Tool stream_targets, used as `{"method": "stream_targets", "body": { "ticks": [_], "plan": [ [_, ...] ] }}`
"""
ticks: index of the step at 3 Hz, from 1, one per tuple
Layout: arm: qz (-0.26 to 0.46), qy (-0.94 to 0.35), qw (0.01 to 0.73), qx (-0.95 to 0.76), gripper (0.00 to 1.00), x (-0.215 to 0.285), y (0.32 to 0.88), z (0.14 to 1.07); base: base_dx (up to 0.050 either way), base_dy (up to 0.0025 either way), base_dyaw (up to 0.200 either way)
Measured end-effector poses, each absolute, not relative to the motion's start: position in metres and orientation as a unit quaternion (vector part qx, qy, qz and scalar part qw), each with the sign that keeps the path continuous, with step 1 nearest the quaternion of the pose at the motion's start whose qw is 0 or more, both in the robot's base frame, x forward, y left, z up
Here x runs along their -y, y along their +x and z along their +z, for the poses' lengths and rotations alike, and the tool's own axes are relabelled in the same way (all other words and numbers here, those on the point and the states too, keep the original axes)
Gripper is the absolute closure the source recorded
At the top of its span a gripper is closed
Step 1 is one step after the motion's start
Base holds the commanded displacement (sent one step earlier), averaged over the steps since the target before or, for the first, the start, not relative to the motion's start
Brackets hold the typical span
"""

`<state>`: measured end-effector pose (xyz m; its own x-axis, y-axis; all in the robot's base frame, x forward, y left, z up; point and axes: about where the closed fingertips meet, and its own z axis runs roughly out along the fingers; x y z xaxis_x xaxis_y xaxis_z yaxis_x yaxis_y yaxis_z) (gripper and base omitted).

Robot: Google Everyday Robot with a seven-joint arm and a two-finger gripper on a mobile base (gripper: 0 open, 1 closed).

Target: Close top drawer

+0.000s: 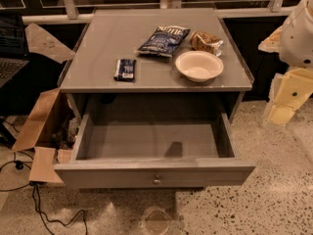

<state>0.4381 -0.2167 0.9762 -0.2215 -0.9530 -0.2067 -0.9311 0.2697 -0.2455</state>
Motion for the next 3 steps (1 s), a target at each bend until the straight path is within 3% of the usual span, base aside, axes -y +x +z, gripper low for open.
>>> {"method": "stream_targets", "body": {
  "ticks": [2, 3],
  "plan": [
    [-0.011, -0.581, 0.184, -0.793, 0.0, 0.215, 0.436, 0.963, 0.0, 0.0, 0.0],
    [0.075, -0.511, 0.23, -0.825, 0.0, 0.218, 0.427, 0.908, 0.0, 0.0, 0.0]
  ]
}}
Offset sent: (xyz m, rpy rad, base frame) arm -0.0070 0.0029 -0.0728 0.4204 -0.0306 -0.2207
